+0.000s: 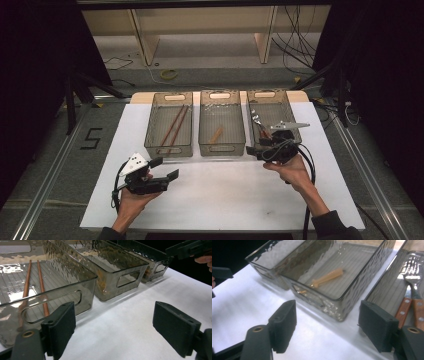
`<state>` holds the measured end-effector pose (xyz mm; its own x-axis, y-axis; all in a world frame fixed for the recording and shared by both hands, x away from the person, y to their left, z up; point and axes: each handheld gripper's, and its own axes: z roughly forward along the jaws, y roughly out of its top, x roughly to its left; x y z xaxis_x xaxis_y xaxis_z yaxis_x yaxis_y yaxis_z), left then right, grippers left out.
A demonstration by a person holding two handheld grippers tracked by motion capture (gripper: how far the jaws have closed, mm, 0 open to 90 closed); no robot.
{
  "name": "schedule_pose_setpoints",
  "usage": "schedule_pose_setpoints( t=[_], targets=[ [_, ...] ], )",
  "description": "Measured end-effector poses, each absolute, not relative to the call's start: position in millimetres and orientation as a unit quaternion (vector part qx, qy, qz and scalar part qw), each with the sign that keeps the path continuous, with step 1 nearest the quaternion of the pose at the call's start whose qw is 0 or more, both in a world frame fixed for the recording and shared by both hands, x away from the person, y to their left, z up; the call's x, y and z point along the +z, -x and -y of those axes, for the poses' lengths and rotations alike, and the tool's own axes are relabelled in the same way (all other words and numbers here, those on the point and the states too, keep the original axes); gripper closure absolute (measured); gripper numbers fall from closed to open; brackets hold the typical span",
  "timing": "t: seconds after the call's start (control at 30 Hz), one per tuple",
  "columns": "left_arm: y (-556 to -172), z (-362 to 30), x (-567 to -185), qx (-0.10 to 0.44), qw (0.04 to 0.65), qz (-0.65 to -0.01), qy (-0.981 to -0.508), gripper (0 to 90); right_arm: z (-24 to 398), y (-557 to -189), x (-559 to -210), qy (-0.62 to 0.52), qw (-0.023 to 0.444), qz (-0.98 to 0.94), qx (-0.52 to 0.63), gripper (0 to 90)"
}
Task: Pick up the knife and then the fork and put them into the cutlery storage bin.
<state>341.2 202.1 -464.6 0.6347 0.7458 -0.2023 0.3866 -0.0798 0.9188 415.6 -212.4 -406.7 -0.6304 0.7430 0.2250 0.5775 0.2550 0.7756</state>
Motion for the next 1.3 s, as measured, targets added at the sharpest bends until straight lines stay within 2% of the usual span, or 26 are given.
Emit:
schedule_pose_setpoints(
  t=[0.33,0.97,1.3],
  targets=[
    [-341,-201,-465,0.160,0.548,-0.390,-0.723,18.1,214,-388,-419,-0.403,0.085,-0.778,0.475,28.4],
    [-340,-198,-465,0.142,0.545,-0.379,-0.734,18.3,227,-344,-440,-0.390,0.117,-0.767,0.497,24.8],
    [-339,-196,-466,0.132,0.543,-0.374,-0.740,18.3,235,-333,-446,-0.395,0.122,-0.759,0.503,22.8]
  ],
)
